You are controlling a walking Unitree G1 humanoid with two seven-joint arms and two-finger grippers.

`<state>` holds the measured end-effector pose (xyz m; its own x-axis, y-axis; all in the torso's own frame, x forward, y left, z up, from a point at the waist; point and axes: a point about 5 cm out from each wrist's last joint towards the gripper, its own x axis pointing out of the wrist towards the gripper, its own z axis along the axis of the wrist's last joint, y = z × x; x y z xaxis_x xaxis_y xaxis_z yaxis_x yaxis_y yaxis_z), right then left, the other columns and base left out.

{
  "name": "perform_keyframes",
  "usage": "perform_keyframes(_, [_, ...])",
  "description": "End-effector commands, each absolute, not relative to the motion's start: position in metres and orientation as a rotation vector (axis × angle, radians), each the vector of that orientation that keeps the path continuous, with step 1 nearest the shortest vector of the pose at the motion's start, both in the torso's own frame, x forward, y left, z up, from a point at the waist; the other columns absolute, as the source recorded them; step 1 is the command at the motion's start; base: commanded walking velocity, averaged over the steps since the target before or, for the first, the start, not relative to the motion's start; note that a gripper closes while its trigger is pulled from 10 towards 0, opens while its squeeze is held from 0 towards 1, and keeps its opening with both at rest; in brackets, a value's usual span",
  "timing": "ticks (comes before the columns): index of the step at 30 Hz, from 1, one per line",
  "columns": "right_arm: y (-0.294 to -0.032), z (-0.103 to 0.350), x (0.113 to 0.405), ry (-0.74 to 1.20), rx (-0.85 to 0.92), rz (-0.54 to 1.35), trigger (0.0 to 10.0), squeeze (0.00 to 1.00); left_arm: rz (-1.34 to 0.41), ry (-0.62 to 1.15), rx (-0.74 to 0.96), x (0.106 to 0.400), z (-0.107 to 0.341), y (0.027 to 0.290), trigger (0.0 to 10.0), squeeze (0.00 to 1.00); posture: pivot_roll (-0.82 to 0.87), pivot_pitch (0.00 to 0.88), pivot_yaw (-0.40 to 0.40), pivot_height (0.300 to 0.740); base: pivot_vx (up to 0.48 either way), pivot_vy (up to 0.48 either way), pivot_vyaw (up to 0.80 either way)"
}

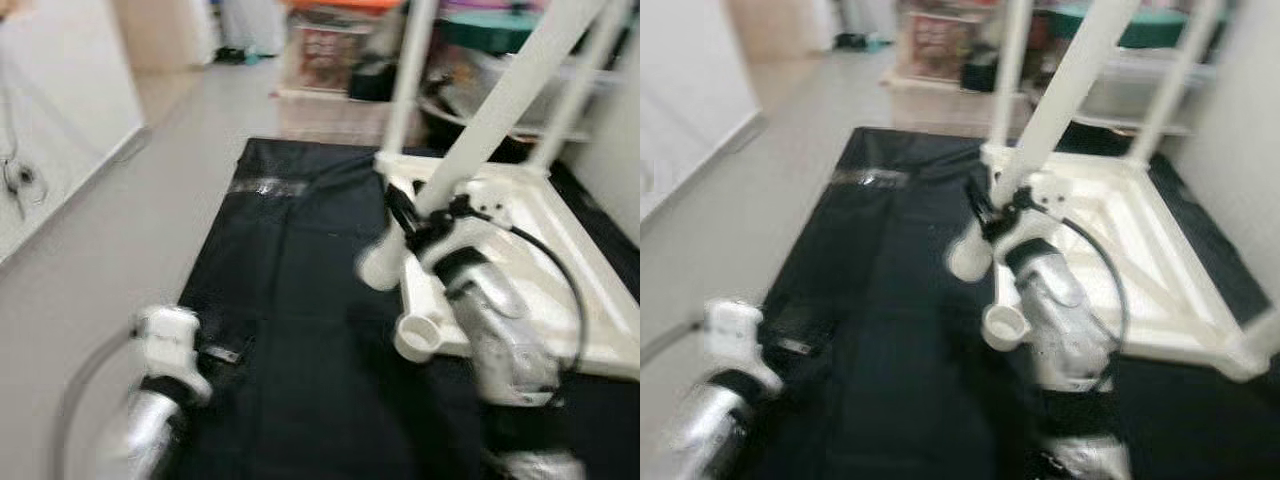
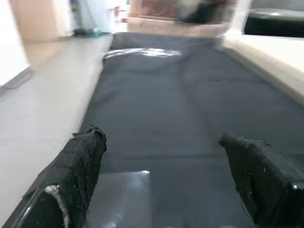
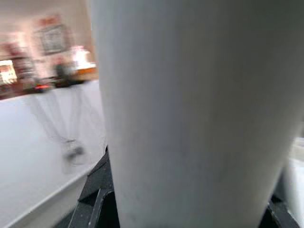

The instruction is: Building children table

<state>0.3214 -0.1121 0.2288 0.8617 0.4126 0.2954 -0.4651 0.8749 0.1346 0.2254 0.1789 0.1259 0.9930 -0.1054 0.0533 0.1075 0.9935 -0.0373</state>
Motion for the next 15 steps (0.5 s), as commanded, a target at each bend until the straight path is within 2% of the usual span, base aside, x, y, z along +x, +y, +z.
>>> perform_keyframes(1, [-0.132,0.23,0.323,-0.281,0.187,0.393,0.0,0.0,-0.151,-0.059,-0.05,0.228,0.128,0.166,10.0,0.0,0.19,0.0,-0.082,0.74,0.0,0.0,0.0])
perform_keyframes(7, [-0.134,0.232,0.323,-0.286,0.159,0.406,0.0,0.0,-0.18,-0.04,-0.049,0.224,0.124,0.157,10.0,0.0,0.19,0.0,-0.084,0.74,0.0,0.0,0.0])
perform_keyframes(15, [-0.143,0.23,0.322,-0.273,0.113,0.411,0.0,0.0,-0.172,-0.026,-0.043,0.224,0.122,0.159,10.0,0.0,0.19,0.0,-0.082,0.74,0.0,0.0,0.0])
